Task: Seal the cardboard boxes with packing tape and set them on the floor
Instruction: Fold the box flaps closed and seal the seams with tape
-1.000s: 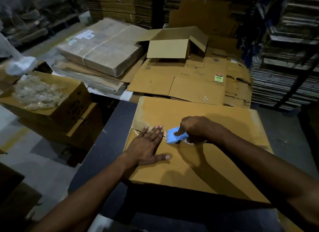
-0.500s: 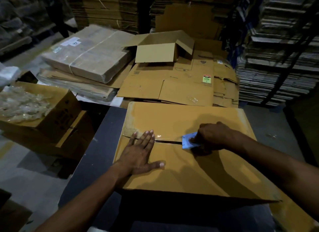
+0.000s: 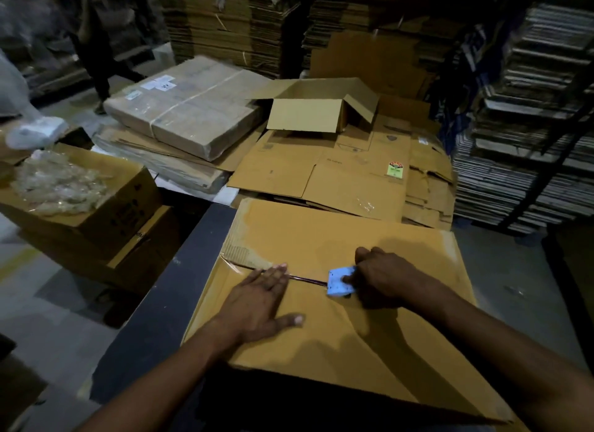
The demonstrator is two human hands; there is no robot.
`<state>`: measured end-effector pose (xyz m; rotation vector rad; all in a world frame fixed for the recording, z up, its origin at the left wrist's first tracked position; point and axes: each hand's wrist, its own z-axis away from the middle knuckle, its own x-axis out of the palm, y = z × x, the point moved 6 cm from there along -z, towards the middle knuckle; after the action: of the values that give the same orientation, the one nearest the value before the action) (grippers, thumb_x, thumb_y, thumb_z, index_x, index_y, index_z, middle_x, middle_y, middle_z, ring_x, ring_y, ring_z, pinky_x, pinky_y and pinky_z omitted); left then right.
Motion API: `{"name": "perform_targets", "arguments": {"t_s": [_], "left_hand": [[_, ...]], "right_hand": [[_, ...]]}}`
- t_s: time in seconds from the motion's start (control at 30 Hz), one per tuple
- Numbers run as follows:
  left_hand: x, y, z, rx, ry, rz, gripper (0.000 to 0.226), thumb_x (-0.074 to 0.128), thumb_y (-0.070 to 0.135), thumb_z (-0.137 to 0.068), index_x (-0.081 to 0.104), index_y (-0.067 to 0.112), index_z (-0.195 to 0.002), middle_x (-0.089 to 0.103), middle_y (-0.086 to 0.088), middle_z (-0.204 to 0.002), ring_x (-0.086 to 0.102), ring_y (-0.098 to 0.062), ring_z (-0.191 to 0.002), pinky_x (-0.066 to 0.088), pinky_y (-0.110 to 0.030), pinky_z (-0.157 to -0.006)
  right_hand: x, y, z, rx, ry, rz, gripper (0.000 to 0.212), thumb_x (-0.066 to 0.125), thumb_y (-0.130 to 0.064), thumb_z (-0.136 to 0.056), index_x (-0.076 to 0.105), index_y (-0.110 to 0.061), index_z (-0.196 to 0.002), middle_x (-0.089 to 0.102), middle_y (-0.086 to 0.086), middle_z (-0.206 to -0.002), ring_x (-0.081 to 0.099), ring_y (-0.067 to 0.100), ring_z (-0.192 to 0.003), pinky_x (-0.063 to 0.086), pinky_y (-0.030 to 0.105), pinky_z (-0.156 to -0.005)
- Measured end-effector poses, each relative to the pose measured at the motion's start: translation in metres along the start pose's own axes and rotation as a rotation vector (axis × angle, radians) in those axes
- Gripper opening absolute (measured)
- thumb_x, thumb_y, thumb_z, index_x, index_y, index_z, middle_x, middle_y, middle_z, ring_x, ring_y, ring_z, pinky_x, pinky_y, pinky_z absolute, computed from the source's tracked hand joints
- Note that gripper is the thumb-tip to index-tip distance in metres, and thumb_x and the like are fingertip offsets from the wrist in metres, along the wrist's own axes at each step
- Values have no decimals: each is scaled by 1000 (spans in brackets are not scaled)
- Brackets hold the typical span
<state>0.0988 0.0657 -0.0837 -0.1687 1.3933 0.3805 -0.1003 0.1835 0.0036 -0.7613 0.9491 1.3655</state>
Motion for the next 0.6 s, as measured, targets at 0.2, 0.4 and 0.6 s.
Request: {"name": "perform_targets", "arguments": {"t_s": [0.2, 0.4, 0.6], "left_hand": [[-8, 12, 3, -188, -6, -57, 120, 12, 95, -85, 20, 6, -164, 5, -12, -173, 10, -28, -160, 8, -52, -128], [11, 70, -28, -32, -29, 23, 113, 14, 94, -87, 6, 13, -166, 3, -3, -174, 0, -17, -161, -2, -53, -128], [16, 68, -22, -7, -30, -19, 106, 7, 90, -91, 15, 15, -166, 6, -2, -173, 5, -13, -160, -2, -51, -128]], "right_hand": [[0, -18, -8, -36, 21, 55, 45, 56, -41, -99, 51, -43, -145, 44, 7, -121, 59, 32, -98, 38, 36, -67], [-1, -14, -9, -30, 23, 55, 48, 67, -35, -95, 57, -33, -142, 48, 7, -126, 63, 32, -101, 40, 34, -67], [8, 6, -1, 2, -34, -36, 57, 76, -27, -86, 57, -31, -140, 54, 3, -126, 61, 25, -107, 53, 36, -78]]}}
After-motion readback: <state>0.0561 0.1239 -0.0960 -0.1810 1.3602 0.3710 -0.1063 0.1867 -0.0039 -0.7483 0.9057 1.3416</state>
